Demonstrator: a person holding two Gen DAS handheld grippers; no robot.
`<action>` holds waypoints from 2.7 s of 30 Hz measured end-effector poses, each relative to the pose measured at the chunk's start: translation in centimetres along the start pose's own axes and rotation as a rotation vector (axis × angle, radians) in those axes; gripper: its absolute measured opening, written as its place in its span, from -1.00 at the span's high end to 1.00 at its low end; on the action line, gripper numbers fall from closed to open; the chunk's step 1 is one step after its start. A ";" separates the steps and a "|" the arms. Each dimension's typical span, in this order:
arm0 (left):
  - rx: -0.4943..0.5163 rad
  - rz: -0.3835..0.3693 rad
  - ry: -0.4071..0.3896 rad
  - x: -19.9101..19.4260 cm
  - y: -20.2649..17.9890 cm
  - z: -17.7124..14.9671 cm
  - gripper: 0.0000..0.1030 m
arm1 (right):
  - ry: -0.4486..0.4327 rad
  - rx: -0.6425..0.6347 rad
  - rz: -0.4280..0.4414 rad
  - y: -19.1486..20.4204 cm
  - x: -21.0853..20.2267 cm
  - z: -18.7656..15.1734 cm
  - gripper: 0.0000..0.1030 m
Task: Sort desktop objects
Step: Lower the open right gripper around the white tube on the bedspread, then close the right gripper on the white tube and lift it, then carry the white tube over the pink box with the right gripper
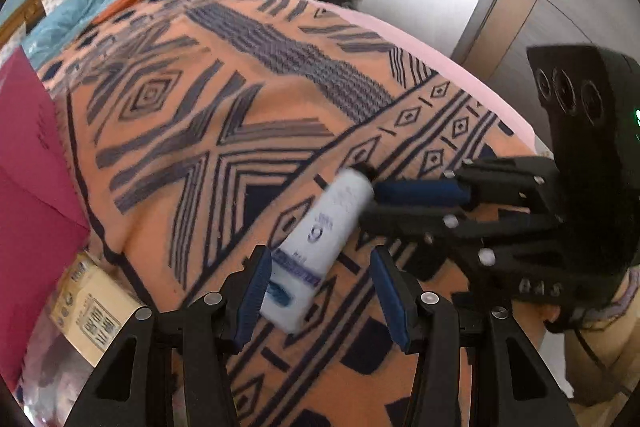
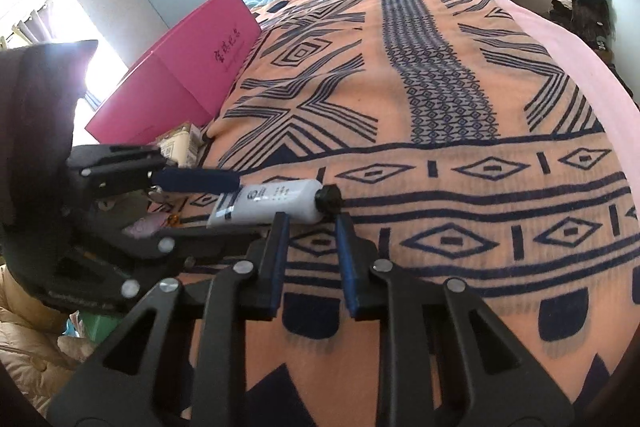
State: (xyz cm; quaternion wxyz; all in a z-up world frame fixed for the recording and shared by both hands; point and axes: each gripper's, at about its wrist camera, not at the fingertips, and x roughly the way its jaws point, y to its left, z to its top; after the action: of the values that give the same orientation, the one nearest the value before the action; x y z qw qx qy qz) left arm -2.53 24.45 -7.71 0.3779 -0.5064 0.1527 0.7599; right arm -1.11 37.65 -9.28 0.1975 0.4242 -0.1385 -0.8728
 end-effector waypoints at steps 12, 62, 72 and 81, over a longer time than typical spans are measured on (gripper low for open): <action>-0.089 -0.038 0.013 0.3 1.0 -0.5 0.02 | 0.030 0.098 0.131 -0.2 1.7 1.3 0.45; -0.135 0.029 -0.108 -1.0 1.6 -1.0 0.37 | 0.072 0.055 0.209 2.1 4.3 3.2 0.47; -0.122 0.078 -0.189 -4.3 1.6 -1.0 0.38 | -0.007 -0.026 0.227 4.8 1.4 4.2 0.48; -0.139 0.109 -0.276 -9.0 3.3 -1.6 0.37 | -0.071 -0.138 0.280 9.7 0.0 7.2 0.48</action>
State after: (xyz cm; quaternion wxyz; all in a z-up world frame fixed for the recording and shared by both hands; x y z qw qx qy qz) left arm -2.07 17.47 -0.97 0.3176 -0.4130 0.0736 0.8504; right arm -4.62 29.66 -1.00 0.3407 0.3553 -0.1430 -0.8586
